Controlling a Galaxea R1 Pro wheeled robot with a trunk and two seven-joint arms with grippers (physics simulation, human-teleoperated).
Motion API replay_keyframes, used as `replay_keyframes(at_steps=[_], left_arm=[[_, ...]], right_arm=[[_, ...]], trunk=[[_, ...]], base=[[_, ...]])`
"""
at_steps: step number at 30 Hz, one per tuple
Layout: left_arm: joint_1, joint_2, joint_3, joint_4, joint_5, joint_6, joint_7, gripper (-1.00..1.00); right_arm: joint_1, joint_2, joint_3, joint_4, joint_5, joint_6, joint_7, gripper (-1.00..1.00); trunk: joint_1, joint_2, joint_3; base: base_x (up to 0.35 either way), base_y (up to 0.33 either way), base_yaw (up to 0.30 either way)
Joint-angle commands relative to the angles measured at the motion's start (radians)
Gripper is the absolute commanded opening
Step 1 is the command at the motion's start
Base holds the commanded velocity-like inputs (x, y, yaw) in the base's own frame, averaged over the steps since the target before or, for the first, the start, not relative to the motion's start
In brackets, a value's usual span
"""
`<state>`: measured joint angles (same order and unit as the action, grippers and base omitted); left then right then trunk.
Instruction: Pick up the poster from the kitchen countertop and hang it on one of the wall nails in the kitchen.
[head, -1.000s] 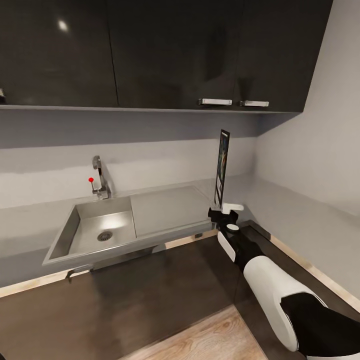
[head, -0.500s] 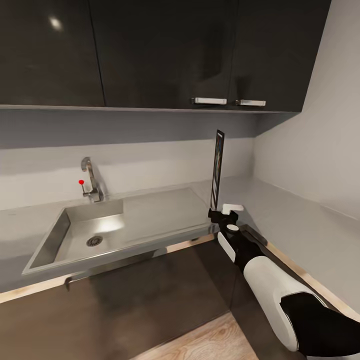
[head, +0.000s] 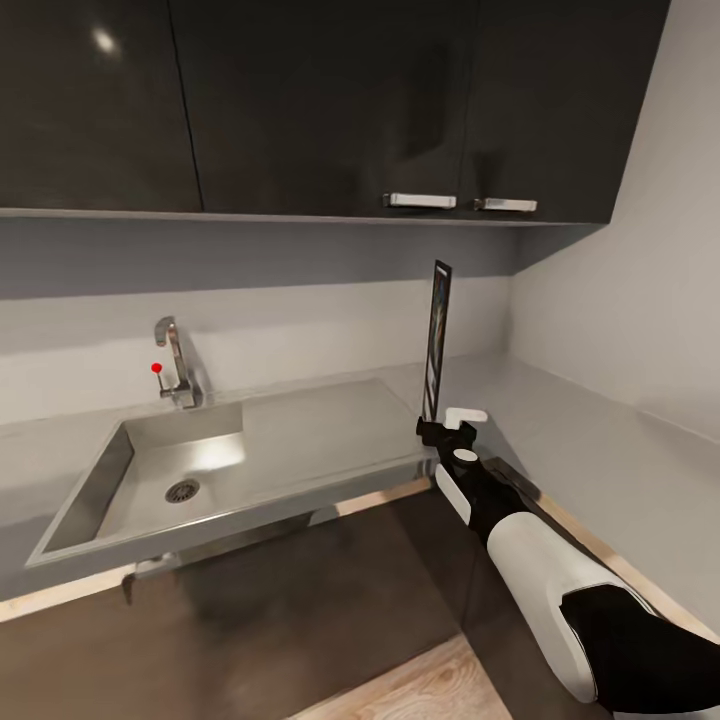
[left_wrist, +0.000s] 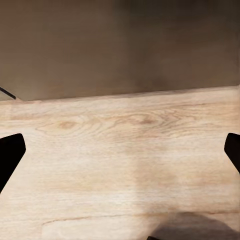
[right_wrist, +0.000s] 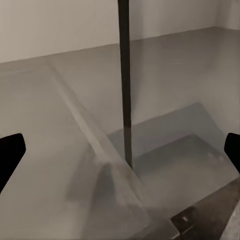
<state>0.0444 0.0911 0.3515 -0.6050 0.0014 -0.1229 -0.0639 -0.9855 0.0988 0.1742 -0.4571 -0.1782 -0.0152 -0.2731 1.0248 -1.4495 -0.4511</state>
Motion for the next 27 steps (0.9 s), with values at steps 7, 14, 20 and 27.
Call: replay_keyframes(at_steps=[7,14,20,27], left_arm=[[0.0,-0.001,0.006,-0.001,0.0,-0.001,-0.007,1.0],[0.0,-0.001,0.006,-0.001,0.0,-0.001,-0.007,1.0],[0.0,-0.001,0.006,-0.001,0.0,-0.001,-0.007,1.0],[0.0,-0.001,0.006,-0.001,0.0,-0.001,-0.007,1.0]], right_arm=[[-0.001,-0.001,0.008,0.0,-0.01,-0.002,-0.007,1.0],[-0.001,-0.001,0.008,0.0,-0.01,-0.002,-0.007,1.0],[-0.001,-0.001,0.008,0.0,-0.01,-0.002,-0.007,1.0],[-0.001,-0.001,0.008,0.001,-0.01,-0.002,-0.008,1.0]], trunk=[[0.0,0.0,-0.001],[0.0,0.0,-0.001],[0.0,0.0,-0.001],[0.0,0.0,-0.001]], base=[[0.092,0.0,0.0],[0.152,0.0,0.0],[0.019,0.0,0.0],[0.121,-0.015,0.0]])
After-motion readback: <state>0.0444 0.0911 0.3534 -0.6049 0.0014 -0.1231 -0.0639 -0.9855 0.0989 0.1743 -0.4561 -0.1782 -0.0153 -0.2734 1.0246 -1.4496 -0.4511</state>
